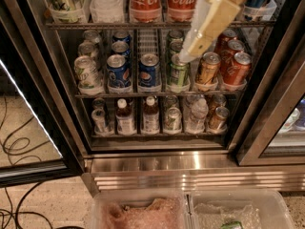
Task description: Pick green can from top shelf of fridge
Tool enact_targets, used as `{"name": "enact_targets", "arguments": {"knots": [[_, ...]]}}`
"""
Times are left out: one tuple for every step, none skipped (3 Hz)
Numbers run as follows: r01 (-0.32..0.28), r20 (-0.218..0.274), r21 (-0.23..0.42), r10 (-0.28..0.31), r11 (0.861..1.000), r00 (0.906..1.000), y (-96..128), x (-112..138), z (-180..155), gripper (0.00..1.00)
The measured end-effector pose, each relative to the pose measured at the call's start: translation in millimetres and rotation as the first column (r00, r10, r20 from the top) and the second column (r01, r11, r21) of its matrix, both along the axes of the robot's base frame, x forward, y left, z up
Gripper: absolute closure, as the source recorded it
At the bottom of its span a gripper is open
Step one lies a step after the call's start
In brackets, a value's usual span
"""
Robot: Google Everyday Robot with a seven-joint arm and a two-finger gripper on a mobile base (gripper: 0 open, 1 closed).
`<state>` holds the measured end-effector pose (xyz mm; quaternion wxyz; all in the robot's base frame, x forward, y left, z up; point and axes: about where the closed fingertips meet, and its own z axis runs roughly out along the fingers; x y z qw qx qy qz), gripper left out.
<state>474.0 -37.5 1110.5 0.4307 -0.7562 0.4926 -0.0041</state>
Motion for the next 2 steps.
{"name": "enact_targets", "arguments": {"knots": [[-0.052,-0.014,0.052,0.053,0.997,0.9985,32.8,11.3,-10.5,0.0],[-0.092,-0.151,0.112,0.109,0.989,0.9825,65.7,20.5,-42.8,0.0]]}}
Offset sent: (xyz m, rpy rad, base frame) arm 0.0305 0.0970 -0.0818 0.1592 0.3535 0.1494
